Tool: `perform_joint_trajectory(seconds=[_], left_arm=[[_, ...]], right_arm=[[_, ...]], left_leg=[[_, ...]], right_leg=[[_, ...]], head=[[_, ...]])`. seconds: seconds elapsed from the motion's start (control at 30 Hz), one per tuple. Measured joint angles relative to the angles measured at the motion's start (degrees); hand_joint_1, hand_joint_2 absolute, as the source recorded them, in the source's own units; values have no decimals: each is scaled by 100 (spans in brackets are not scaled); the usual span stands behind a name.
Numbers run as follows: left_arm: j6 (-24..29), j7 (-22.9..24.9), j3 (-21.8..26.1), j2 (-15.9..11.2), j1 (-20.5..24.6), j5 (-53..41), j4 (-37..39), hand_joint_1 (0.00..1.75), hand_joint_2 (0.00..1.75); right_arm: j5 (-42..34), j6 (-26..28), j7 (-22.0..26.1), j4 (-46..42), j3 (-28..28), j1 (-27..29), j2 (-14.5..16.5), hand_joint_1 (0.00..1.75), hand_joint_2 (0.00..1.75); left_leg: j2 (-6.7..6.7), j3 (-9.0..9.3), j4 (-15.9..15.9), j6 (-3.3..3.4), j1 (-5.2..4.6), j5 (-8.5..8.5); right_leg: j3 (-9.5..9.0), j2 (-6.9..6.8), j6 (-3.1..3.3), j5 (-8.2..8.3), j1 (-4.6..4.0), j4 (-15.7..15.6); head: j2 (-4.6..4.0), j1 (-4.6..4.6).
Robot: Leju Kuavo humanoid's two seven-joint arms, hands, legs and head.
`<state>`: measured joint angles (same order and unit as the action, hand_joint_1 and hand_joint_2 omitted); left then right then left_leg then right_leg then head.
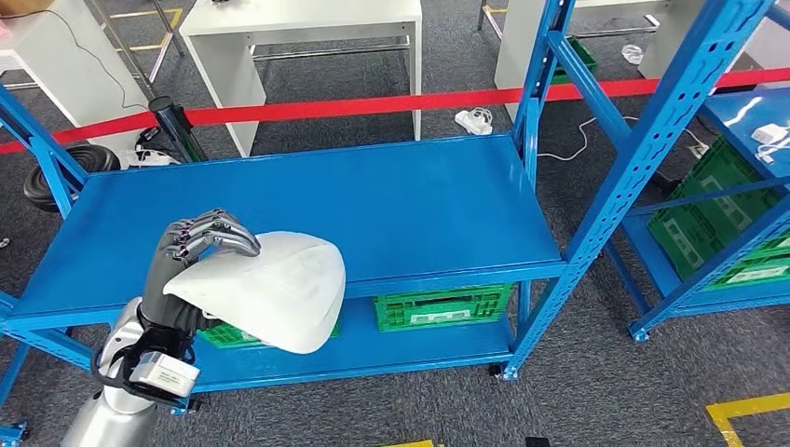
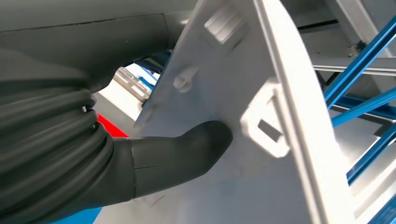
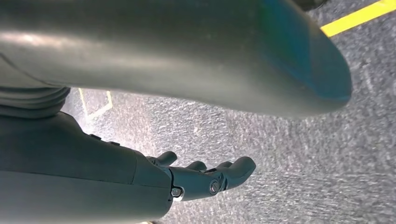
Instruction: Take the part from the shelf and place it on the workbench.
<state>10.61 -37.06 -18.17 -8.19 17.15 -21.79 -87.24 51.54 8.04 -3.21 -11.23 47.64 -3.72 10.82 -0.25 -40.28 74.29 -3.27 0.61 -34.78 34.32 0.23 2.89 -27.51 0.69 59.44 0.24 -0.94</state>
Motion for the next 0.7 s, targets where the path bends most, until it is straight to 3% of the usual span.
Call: perform_joint_trajectory(seconds=[0.03, 0.07, 0.13, 0.2, 0.27, 0.33, 0.4, 0.47, 0.5, 0.53, 0.6, 0.67, 0.7], left_arm=[[-21, -10, 19, 10, -3, -5, 1, 175, 175], [-38, -37, 37, 19, -3, 2, 2, 175, 175], [-67, -129, 79, 42, -3, 50, 2, 175, 175], [-79, -219, 128, 73, -11, 93, 1, 175, 175], [-96, -257, 164, 101, -25, 102, -3, 175, 175], [-117, -252, 192, 125, -34, 97, -21, 175, 175], [-144, -227, 228, 153, -64, 86, -62, 175, 175], [-179, -209, 262, 174, -119, 76, -91, 175, 175], [-197, -206, 278, 182, -142, 69, -96, 175, 175], [-208, -203, 295, 190, -156, 63, -96, 175, 175], [-222, -199, 345, 202, -165, 54, -99, 175, 175], [-223, -196, 406, 203, -172, 52, -118, 175, 175], [-223, -198, 431, 202, -176, 51, -129, 175, 175]], right_arm=[[4, -9, -22, 0, 1, 0, -2, 0, 0], [12, -21, -42, 0, 1, 0, -3, 0, 0], [36, -51, -63, 1, 1, 1, -4, 0, 0], [62, -86, -57, 1, 1, 2, -7, 0, 0], [89, -131, -45, 2, -1, 4, -10, 0, 0], [113, -176, -14, 4, -2, 5, -20, 0, 0], [122, -227, 30, 5, -2, 2, -34, 0, 0], [122, -265, 47, 6, -2, -1, -43, 0, 0], [122, -271, 43, 7, -2, -1, -46, 0, 0], [123, -274, 37, 7, -2, -1, -49, 0, 0], [129, -271, 40, 7, -2, -7, -57, 0, 0], [136, -272, 46, 7, -2, -25, -64, 0, 0], [138, -276, 42, 7, -2, -31, -66, 0, 0]], left_leg=[[0, 113, -59, 18, -3, 56], [0, 334, -331, 49, -9, 183], [3, 906, -1170, 136, -45, 382], [7, 1191, -1643, 191, -97, 433], [8, 1166, -1704, 240, -122, 494], [31, 1114, -1768, 327, -93, 600], [54, 1019, -1803, 388, -59, 721], [63, 869, -1779, 404, -55, 819], [67, 789, -1754, 400, -53, 864], [70, 708, -1722, 391, -50, 901], [70, 554, -1635, 354, -38, 958], [69, 435, -1545, 294, -42, 1004], [68, 405, -1513, 259, -48, 1028]], right_leg=[[46, 0, -2, 37, -13, 1], [84, 2, -6, 73, -25, 2], [138, 5, -31, 139, -42, 2], [161, 3, -95, 206, -32, -8], [167, 0, -178, 281, -25, -41], [220, 4, -241, 186, -27, 33], [385, 6, -291, -250, -18, 479], [582, 2, -338, -697, -8, 1190], [613, 1, -355, -772, -2, 1434], [554, 1, -365, -723, 2, 1487], [132, -1, -371, -446, 16, 981], [-333, 8, -332, -354, 6, 270], [-445, 15, -297, -373, -3, 70]], head=[[0, 0], [0, -1], [0, -4], [0, -4], [0, -4], [0, -5], [0, -19], [0, -35], [0, -36], [0, -37], [0, -37], [0, -37], [0, -39]])
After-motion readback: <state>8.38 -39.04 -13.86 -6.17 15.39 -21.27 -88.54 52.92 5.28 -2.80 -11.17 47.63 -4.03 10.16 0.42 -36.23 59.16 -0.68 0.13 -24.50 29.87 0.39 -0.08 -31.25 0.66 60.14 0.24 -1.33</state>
